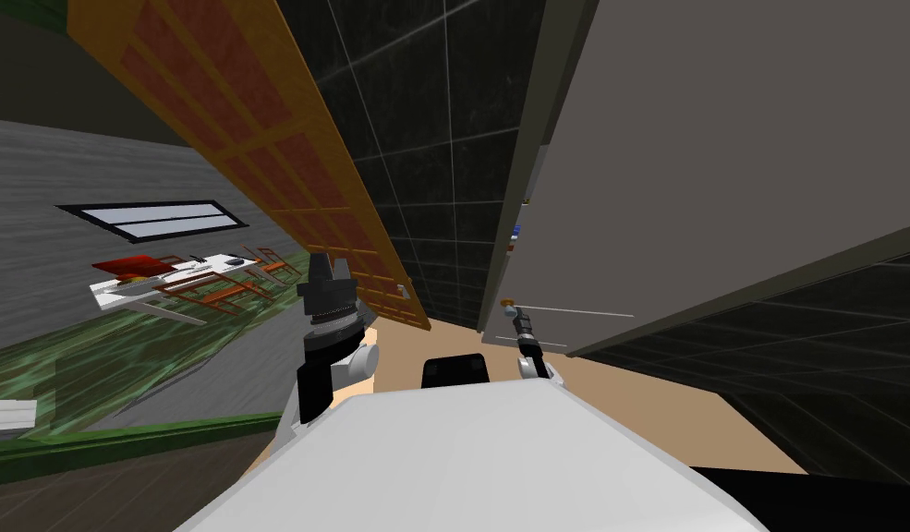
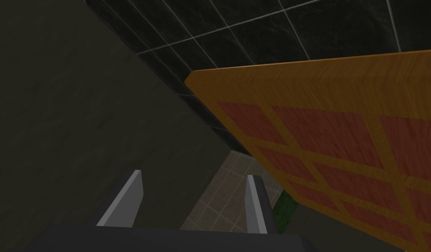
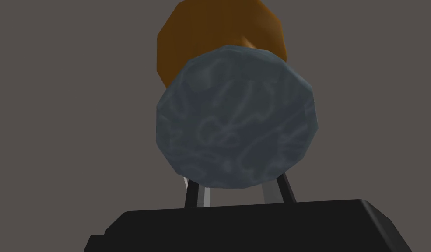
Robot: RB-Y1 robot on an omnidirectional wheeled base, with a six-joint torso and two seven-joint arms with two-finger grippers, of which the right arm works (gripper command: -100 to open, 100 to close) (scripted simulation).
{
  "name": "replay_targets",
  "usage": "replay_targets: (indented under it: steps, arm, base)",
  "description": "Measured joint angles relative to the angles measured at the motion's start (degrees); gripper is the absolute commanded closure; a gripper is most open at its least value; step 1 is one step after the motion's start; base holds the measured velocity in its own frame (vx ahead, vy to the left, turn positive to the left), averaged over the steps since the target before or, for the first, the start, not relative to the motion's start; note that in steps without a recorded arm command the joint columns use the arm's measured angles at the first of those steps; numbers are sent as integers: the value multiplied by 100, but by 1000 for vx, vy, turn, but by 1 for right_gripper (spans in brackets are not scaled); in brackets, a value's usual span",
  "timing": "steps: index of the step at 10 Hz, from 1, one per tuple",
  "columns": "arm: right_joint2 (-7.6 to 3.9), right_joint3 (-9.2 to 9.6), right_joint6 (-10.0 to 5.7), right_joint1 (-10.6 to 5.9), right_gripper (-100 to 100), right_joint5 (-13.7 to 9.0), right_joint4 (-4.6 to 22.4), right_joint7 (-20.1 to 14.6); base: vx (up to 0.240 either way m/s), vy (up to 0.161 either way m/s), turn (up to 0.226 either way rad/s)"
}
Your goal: Pull the door open
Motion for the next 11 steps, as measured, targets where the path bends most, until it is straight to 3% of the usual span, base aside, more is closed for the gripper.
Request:
replay_targets:
  steps: [2, 3, 5, 6, 8, 11]
  arm:
    - [-19, 16, -3, -72, 100, -26, 80, -33]
    - [10, 24, 37, 32, 100, -21, -59, -35]
    - [-29, 64, -29, -21, 100, -180, 93, -235]
    - [0, 79, 81, 46, 100, -192, -79, -251]
    - [-20, 131, 106, 54, 100, -350, -80, -454]
    - [-88, 174, 132, -59, 100, -538, 60, -693]
  base:
    - [-4, 4, -22]
    - [-25, -15, 77]
    - [-26, -17, 59]
    - [-36, -5, 96]
    - [-34, -8, 26]
    - [-32, -2, 58]
